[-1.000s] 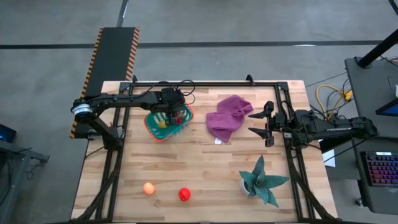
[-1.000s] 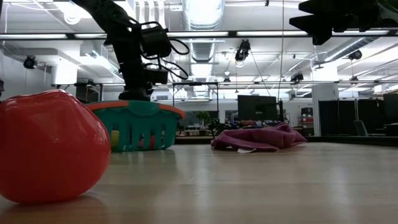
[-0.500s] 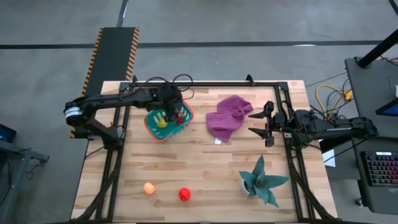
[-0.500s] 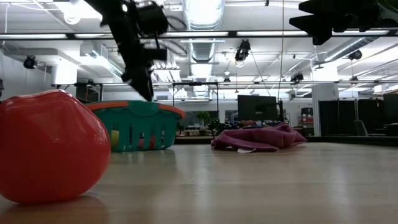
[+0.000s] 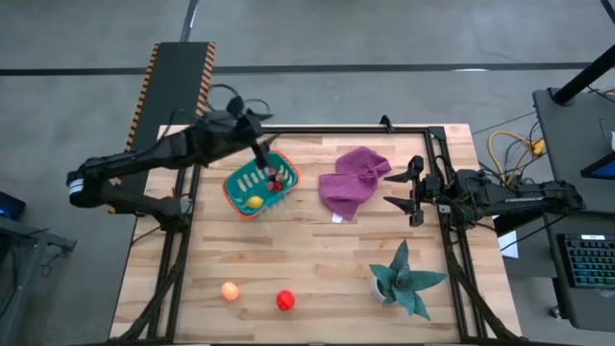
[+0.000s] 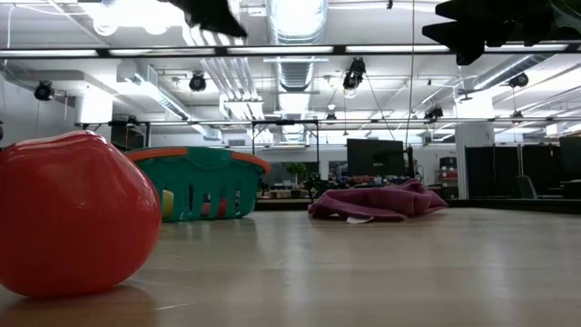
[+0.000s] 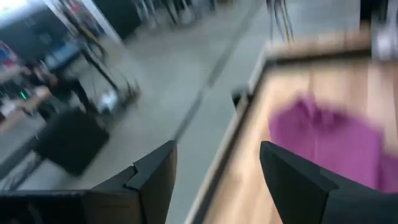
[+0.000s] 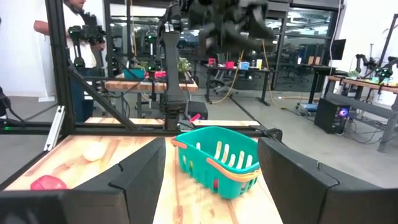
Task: Pick and placing Produce into tupperware
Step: Put the orange peach into the blue basket
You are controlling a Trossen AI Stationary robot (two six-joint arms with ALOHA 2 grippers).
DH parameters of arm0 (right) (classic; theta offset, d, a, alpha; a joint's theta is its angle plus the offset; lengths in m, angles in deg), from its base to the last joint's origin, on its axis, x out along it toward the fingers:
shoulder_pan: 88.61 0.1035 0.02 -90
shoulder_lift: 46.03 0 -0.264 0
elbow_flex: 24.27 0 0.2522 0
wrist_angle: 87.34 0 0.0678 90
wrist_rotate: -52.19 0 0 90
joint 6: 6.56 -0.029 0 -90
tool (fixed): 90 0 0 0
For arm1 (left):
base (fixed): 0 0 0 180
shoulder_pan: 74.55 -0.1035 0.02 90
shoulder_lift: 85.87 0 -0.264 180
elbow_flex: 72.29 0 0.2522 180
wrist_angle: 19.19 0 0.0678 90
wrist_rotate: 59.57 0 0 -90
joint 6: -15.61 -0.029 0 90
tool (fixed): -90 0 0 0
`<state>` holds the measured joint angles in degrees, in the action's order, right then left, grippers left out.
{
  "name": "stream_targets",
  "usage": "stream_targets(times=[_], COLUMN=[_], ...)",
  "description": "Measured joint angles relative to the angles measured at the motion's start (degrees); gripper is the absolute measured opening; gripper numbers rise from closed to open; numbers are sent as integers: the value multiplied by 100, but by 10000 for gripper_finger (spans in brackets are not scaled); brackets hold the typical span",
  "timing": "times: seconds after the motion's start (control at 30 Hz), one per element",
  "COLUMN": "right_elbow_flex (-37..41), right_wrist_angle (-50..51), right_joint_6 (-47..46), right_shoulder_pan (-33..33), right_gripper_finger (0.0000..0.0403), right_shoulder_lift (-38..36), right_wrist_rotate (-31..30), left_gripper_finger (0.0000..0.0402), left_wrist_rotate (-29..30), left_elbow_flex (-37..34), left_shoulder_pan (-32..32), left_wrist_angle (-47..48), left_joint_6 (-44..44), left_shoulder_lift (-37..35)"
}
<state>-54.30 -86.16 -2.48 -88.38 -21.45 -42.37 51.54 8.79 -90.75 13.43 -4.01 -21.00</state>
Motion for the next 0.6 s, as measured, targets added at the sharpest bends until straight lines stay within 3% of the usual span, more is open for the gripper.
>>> stream_targets(times=[0.13,0.23,0.37,0.47,0.6], right_elbow_flex=[0,0,0,0,0], right_wrist_angle=[-10,-11,-9,-9,-9], right_joint_6=[2,14,43,44,45], right_shoulder_pan=[0,0,0,0,0], right_gripper_finger=[247,247,247,247,247], right_shoulder_lift=[-2,-2,0,-2,0], right_wrist_rotate=[-2,-2,-2,-2,-2], left_gripper_finger=[215,215,221,246,309], left_wrist_rotate=[-304,-739,-827,-861,-891], left_elbow_flex=[-7,26,58,58,61], left_shoulder_pan=[1,2,23,19,27], left_wrist_angle=[-771,-962,-989,-1033,-1326], left_joint_6=[180,220,13,26,404], left_shoulder_lift=[-190,-197,-150,-67,-6])
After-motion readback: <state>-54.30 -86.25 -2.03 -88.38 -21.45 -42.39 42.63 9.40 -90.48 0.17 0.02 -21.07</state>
